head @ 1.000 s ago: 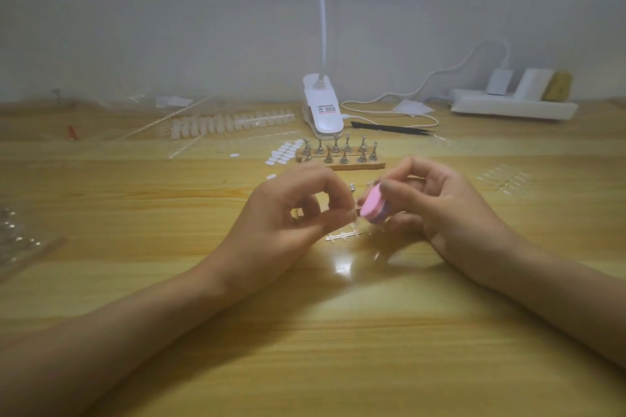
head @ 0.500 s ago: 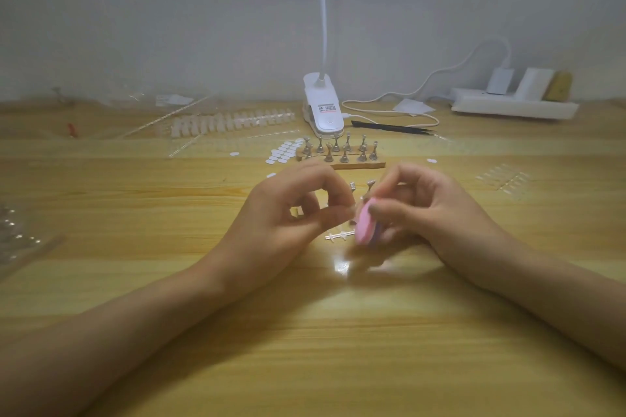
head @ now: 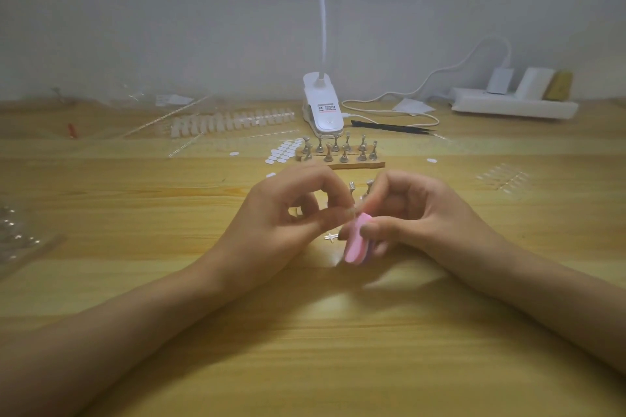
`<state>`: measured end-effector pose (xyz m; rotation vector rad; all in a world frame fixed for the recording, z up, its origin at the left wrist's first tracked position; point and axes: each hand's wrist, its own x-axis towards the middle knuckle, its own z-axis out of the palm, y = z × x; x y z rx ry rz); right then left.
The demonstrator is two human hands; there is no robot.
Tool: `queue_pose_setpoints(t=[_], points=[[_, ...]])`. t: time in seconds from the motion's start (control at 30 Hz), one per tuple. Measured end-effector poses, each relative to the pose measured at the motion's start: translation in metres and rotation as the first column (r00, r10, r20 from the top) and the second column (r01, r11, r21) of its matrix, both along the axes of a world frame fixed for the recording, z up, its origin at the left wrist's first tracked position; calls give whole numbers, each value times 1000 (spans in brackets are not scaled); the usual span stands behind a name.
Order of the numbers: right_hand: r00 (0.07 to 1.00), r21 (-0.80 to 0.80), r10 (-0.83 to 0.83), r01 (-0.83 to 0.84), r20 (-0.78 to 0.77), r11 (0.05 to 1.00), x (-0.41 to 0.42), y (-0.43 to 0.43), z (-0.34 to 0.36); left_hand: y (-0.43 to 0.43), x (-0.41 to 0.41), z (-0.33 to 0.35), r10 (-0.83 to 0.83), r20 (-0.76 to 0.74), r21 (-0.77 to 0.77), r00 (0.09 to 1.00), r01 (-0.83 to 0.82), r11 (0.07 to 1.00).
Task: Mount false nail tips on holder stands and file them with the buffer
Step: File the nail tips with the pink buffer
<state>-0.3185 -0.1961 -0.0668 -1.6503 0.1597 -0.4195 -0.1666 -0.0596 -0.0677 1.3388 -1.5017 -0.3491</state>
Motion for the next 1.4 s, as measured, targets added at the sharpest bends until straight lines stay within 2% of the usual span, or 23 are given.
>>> queue_pose_setpoints(t=[0.03,0.13,0.23,0.33,0.47,0.57,0.7,0.8,0.9,1.03,1.13,1.23,1.4], points=[[1000,-7,-7,7,23,1000,0,1,0,0,0,0,-2,-7,2,1000,2,1000],[984,56,-162,158,73,986,-1,-2,0,1,0,0,0,-35,13,999,1,1000],[997,74,-69,66,39,995,0,-5,0,2,-1,0,-15,-3,26,1000,15,1000],[995,66,-93,91,34,994,-1,-7,1,2,-1,0,-13,-38,6,999,13,1000],[1000,-17,-5,6,27,1000,0,-2,0,1,-1,0,1,-24,8,1000,-1,1000],[989,-4,-133,134,62,991,-2,0,1,3,-1,-1,17,-24,17,1000,-16,1000],[997,-42,-28,32,79,999,-3,7,3,3,0,0,41,-28,12,999,-41,999],[985,-18,-151,153,88,988,-2,6,4,2,1,-1,64,-36,17,997,-63,998],[998,-24,-32,33,54,999,-2,4,2,3,0,-1,46,-11,13,999,-46,999],[988,33,-137,135,69,990,-1,3,0,3,-1,0,57,-15,14,998,-56,998],[996,-33,35,-33,77,999,0,5,-2,2,-2,0,43,11,7,999,-43,999],[985,34,-138,135,103,990,0,1,-1,2,-1,0,47,-13,12,999,-47,999],[995,101,-98,94,32,990,0,-3,0,4,-3,-1,31,19,4,999,-32,999]])
